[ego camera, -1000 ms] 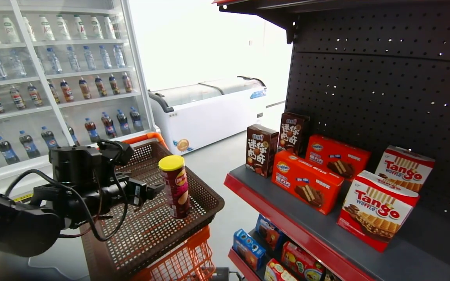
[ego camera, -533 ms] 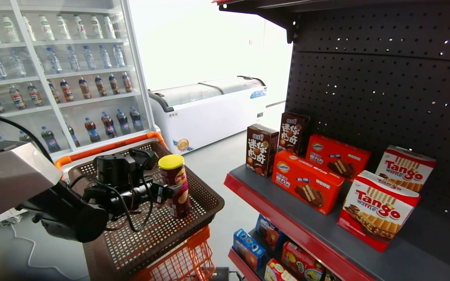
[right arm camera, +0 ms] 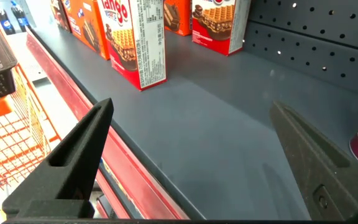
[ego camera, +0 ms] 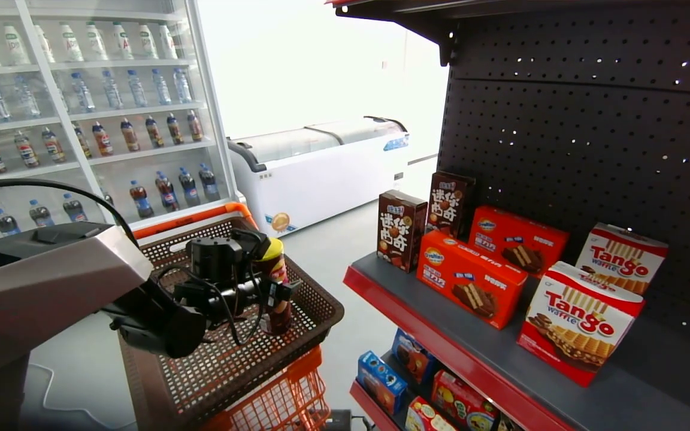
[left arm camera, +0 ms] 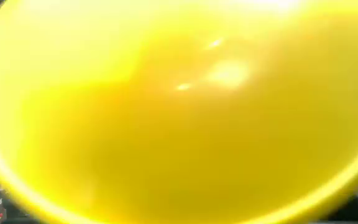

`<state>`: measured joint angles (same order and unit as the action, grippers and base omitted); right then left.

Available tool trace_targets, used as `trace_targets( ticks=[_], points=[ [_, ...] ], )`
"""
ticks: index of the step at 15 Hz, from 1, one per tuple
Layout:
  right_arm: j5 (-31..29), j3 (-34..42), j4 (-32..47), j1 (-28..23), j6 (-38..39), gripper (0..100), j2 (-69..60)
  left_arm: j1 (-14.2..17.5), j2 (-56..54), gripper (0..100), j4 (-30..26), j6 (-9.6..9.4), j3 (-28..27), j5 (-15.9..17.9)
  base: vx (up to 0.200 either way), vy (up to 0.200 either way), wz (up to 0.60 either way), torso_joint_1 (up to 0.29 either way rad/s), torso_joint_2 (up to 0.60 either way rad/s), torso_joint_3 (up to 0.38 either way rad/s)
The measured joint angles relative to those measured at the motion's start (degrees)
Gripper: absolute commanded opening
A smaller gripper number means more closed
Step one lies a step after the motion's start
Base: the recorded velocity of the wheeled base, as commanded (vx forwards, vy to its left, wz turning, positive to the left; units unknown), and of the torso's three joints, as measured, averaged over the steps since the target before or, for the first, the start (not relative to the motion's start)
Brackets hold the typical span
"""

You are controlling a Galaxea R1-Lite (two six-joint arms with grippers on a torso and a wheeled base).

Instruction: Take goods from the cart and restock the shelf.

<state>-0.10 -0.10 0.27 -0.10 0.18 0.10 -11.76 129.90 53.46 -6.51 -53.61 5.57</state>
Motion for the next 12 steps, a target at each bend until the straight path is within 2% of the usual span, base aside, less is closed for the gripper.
trace_targets(
  ticks=[1,2,6,7,9,12],
  points=[
    [0.0,0.0,-0.02,0.0,-0.02,100,0.0,-0.27,0.41,100,0.05,0.0,-0.38,-0.02,0.0,0.0,0.0,0.0,0.0,0.0],
    [0.0,0.0,0.0,0.0,0.0,100,0.0,-0.5,0.8,0,0.82,0.11,-0.49,-0.02,0.0,0.0,0.0,0.0,0.0,0.0],
    [0.0,0.0,0.0,0.02,0.0,100,0.0,-1.29,1.68,0,2.79,-0.06,-0.44,-0.87,0.0,0.0,0.0,0.0,0.0,0.0],
    [0.0,0.0,0.0,0.02,0.0,100,0.0,-1.62,1.68,0,2.93,-1.18,-0.07,-3.06,0.0,0.0,0.0,0.0,0.0,0.0],
    [0.0,0.0,-0.02,-0.01,0.0,100,0.0,-1.96,1.35,0,3.01,-3.3,0.98,-4.95,0.0,0.0,0.0,0.0,0.0,0.0],
    [0.02,0.0,0.0,0.0,0.0,100,0.0,-2.51,-0.61,0,1.69,-3.34,1.3,-5.33,0.0,0.0,0.0,0.0,0.0,0.0]
  ],
)
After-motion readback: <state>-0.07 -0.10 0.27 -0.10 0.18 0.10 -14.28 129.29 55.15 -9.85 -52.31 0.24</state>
